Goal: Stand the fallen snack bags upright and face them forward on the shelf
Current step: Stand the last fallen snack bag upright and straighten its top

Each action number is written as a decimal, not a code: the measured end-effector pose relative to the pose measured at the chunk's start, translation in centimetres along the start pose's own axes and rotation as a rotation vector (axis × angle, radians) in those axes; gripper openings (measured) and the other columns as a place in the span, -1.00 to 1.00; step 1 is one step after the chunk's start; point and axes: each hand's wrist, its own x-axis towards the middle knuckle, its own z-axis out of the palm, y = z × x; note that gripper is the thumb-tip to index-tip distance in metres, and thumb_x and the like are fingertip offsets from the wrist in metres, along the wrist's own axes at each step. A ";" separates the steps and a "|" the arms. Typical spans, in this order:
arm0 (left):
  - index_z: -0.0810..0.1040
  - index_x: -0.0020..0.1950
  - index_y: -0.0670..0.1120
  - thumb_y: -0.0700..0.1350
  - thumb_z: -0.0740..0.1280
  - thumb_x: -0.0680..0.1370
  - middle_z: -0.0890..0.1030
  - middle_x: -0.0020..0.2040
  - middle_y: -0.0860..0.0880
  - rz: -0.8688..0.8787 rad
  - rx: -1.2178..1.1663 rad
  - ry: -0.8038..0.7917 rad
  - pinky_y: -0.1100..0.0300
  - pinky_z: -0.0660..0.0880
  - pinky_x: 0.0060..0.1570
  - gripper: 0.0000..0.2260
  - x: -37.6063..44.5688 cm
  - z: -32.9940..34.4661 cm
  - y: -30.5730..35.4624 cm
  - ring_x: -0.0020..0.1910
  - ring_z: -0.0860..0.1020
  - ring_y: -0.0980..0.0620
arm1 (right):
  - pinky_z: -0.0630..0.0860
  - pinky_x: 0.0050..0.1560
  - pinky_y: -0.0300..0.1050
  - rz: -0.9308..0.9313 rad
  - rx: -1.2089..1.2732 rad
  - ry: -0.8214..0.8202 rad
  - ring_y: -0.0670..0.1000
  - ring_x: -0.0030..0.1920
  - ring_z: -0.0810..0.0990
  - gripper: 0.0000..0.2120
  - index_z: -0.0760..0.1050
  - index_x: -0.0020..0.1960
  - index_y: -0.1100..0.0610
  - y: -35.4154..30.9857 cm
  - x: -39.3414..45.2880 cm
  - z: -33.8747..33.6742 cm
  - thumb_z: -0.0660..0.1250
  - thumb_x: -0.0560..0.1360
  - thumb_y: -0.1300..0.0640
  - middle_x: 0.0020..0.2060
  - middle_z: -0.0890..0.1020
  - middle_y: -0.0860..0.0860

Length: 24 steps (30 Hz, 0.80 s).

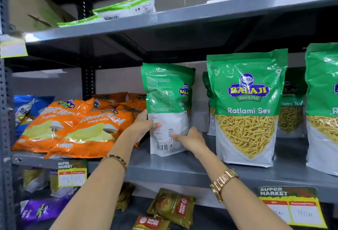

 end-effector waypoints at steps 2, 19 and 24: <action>0.50 -0.05 0.03 -0.49 0.29 0.40 0.63 -0.06 0.04 -0.011 -0.008 -0.005 0.20 0.55 -0.09 -0.59 -0.1 0.0 -0.1 -0.08 0.59 0.12 | 0.42 0.02 -0.09 -0.003 0.037 -0.016 0.15 0.21 0.49 -0.40 0.33 0.23 0.24 -0.1 -0.3 -0.3 0.43 0.37 -0.09 0.18 0.51 0.13; 0.61 -0.20 -0.03 0.09 0.10 0.55 0.67 -0.17 -0.07 -0.204 -0.438 0.268 0.08 0.52 -0.10 -0.64 -2.3 2.5 -1.9 -0.16 0.59 -0.06 | 0.42 -0.08 -0.03 0.031 0.509 0.027 0.09 -0.05 0.44 -0.71 0.43 0.16 0.26 -1.1 -2.3 2.1 0.09 0.55 0.15 0.05 0.54 0.17; 0.54 -0.08 -0.11 -0.08 0.09 0.57 0.54 -0.21 -0.05 -0.153 -0.329 0.349 0.24 0.30 -0.35 -0.75 -4.3 3.9 -2.1 -0.29 0.46 0.07 | 0.42 0.22 0.03 0.182 0.533 -0.019 0.21 0.21 0.50 -0.59 0.42 0.22 0.27 -1.8 0.2 1.0 -0.02 0.60 0.03 0.17 0.54 0.25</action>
